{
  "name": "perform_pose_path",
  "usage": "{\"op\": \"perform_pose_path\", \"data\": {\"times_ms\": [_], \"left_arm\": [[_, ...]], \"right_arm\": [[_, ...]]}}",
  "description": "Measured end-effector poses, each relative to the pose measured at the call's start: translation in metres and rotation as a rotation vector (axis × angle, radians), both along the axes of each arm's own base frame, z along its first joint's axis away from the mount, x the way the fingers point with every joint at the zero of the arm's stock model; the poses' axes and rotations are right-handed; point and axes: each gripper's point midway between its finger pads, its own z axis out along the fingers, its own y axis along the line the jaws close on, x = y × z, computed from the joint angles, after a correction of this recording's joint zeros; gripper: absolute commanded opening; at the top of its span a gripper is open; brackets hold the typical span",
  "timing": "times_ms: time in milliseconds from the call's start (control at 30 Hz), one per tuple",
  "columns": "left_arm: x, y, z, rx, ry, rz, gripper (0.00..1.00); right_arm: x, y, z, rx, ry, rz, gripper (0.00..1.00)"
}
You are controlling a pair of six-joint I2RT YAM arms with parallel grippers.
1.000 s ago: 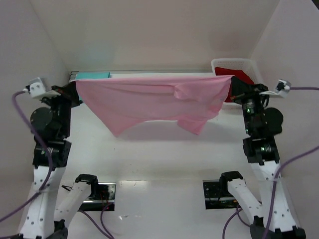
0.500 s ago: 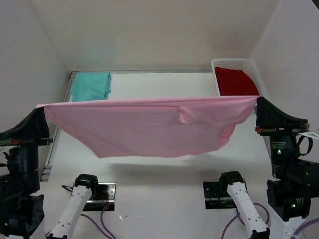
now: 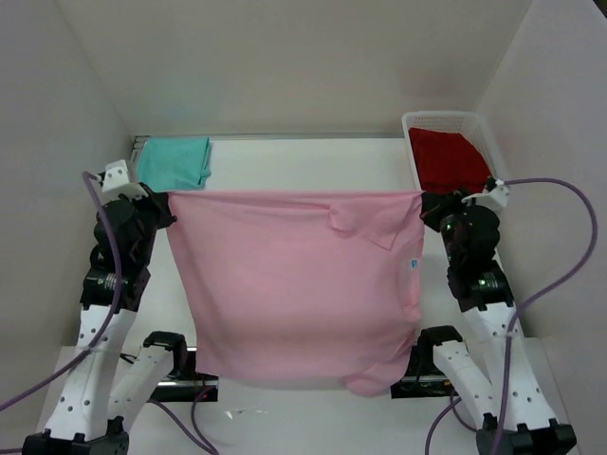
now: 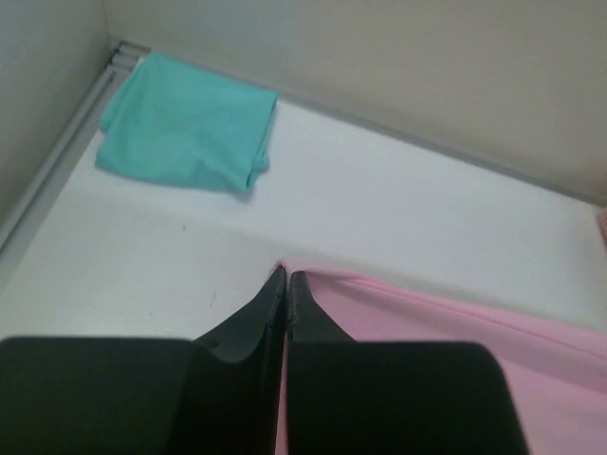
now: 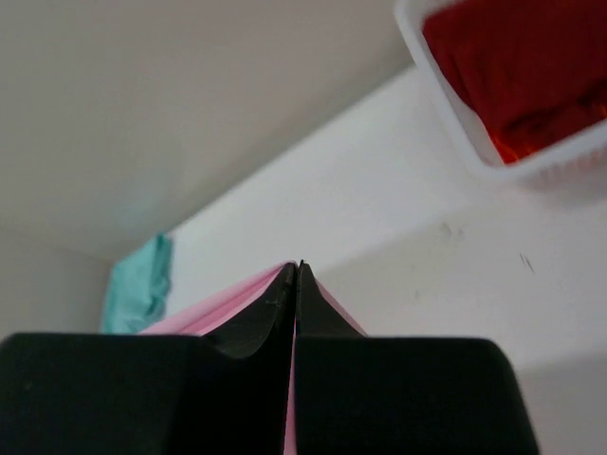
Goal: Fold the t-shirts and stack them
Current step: Flatten out the tshirt
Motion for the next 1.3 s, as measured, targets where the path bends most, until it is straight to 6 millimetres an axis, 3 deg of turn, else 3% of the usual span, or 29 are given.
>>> {"op": "perform_pose_path", "data": {"times_ms": [33, 133, 267, 400, 767, 900, 1167, 1300], "left_arm": [[0.003, 0.000, -0.013, -0.003, 0.021, 0.003, 0.00], [0.012, 0.000, -0.040, -0.021, 0.057, 0.016, 0.00], [0.032, -0.001, -0.059, -0.033, 0.084, 0.028, 0.00], [0.059, -0.002, -0.092, -0.028, 0.164, 0.036, 0.00], [0.116, -0.005, -0.149, -0.010, 0.298, 0.041, 0.00], [0.138, -0.006, -0.147, -0.007, 0.289, 0.045, 0.00], [0.179, -0.007, -0.144, -0.006, 0.268, 0.056, 0.00], [0.212, -0.009, -0.147, -0.007, 0.265, 0.055, 0.00]], "right_arm": [[0.009, 0.001, -0.029, 0.004, 0.061, -0.005, 0.00], [0.017, 0.000, -0.082, 0.014, 0.161, -0.018, 0.00], [0.025, -0.001, -0.096, 0.019, 0.168, -0.036, 0.00], [0.038, -0.004, -0.104, 0.018, 0.158, -0.059, 0.00], [0.081, -0.006, -0.156, 0.005, 0.243, -0.098, 0.00], [0.098, -0.005, -0.158, -0.002, 0.258, -0.100, 0.00], [0.154, 0.000, -0.135, -0.011, 0.210, -0.098, 0.00], [0.188, 0.004, -0.144, -0.020, 0.230, -0.097, 0.00]]}}
